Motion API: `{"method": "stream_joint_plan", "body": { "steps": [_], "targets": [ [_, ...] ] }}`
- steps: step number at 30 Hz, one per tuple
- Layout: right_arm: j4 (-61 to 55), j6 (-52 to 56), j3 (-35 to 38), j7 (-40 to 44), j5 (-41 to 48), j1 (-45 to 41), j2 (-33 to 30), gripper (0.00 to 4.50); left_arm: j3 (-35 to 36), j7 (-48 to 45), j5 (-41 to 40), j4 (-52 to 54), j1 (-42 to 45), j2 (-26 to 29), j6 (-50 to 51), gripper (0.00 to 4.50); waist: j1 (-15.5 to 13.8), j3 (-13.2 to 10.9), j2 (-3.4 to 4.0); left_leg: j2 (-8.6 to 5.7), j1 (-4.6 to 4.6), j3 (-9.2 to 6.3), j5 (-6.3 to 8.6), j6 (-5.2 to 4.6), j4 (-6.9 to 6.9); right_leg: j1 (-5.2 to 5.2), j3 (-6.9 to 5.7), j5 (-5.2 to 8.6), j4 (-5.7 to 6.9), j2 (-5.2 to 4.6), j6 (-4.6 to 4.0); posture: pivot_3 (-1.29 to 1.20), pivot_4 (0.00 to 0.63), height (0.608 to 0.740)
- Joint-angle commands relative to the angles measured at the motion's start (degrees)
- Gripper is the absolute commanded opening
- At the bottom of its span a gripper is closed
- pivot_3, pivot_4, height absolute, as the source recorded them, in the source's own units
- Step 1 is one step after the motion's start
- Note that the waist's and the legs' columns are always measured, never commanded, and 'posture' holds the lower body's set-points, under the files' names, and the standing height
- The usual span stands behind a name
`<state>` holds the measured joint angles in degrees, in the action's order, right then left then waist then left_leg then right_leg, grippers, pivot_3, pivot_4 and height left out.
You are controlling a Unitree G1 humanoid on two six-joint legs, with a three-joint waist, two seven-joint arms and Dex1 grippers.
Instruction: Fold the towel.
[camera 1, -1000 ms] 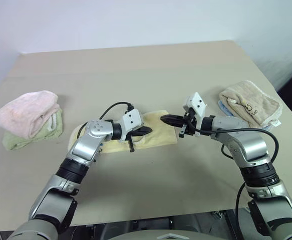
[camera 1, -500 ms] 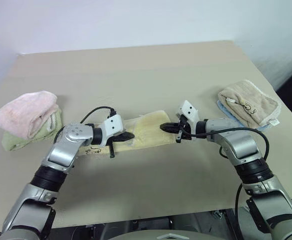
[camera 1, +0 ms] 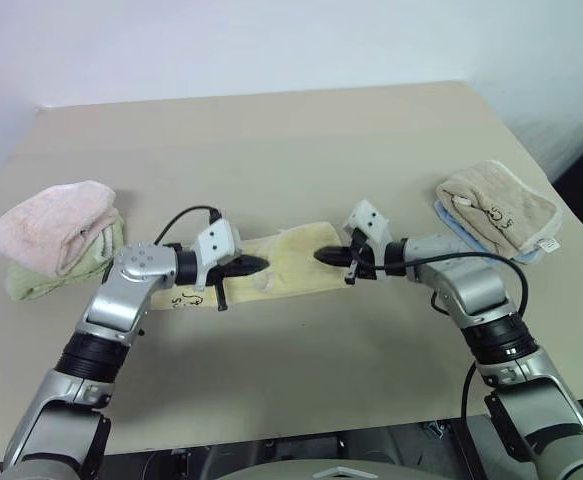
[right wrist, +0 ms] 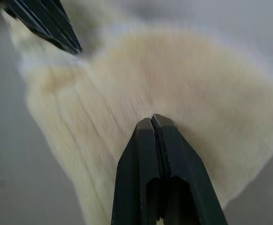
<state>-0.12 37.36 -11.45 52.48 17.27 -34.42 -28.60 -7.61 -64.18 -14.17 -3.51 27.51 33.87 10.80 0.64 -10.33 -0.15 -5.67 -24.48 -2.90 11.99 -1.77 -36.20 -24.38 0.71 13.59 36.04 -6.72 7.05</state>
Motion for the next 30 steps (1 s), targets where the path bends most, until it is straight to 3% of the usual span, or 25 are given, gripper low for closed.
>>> {"method": "stream_joint_plan", "body": {
  "steps": [1, 14, 19, 26, 30],
  "targets": [
    [-2.1, 0.8, 3.6, -0.25, 2.78, -3.5, 0.78, 0.0, 3.31, -1.92, -4.53, 0.36, 2.49, -0.97, -1.61, 0.02, 0.06, 0.0, 0.0, 0.0, 0.0, 0.0, 0.0, 0.0, -0.01, 0.02, 0.0, 0.0, 0.0, 0.0, 0.0, 0.0, 0.15, 0.728],
    [15.39, -7.33, 1.96, -3.62, -2.59, -8.19, 7.8, 0.0, -2.78, -2.62, -3.48, -0.23, -0.24, -9.13, -4.28, 0.02, 0.21, 0.0, 0.0, -0.09, 0.0, 0.01, -0.07, -0.1, 0.02, 0.04, 0.02, -0.01, 0.09, 0.01, 0.0, 0.0, 0.15, 0.728],
    [23.08, -11.18, 1.72, -4.27, -4.51, -9.65, 10.78, 0.0, -4.47, -0.63, 0.67, -7.33, -2.54, -9.76, -7.12, 0.02, 0.31, 0.02, 0.02, -0.08, 0.05, 0.0, -0.12, -0.03, 0.04, 0.03, 0.02, -0.01, 0.15, 0.05, -0.01, 0.0, 0.15, 0.728],
    [23.32, -11.68, 1.26, -3.74, -5.7, -8.86, 11.77, 0.0, -4.6, 6.42, 7.92, -19.24, -3.01, -9.02, -13.79, 0.02, 0.19, 0.05, 0.03, -0.08, 0.18, -0.05, -0.07, 0.06, 0.02, 0.0, 0.01, -0.01, 0.12, 0.04, -0.01, 0.0, 0.15, 0.728],
    [22.05, -11.32, 1.17, -3.4, -6.04, -7.96, 11.64, 0.0, -4.15, 5.09, 5.73, -17.38, -3.75, -9.1, -13.91, 0.02, 0.32, 0.06, 0.05, -0.07, 0.45, -0.05, -0.07, 0.13, 0.01, 0.21, 0.03, -0.02, 0.13, 0.05, -0.02, 0.0, 0.15, 0.728]
  ]
}}
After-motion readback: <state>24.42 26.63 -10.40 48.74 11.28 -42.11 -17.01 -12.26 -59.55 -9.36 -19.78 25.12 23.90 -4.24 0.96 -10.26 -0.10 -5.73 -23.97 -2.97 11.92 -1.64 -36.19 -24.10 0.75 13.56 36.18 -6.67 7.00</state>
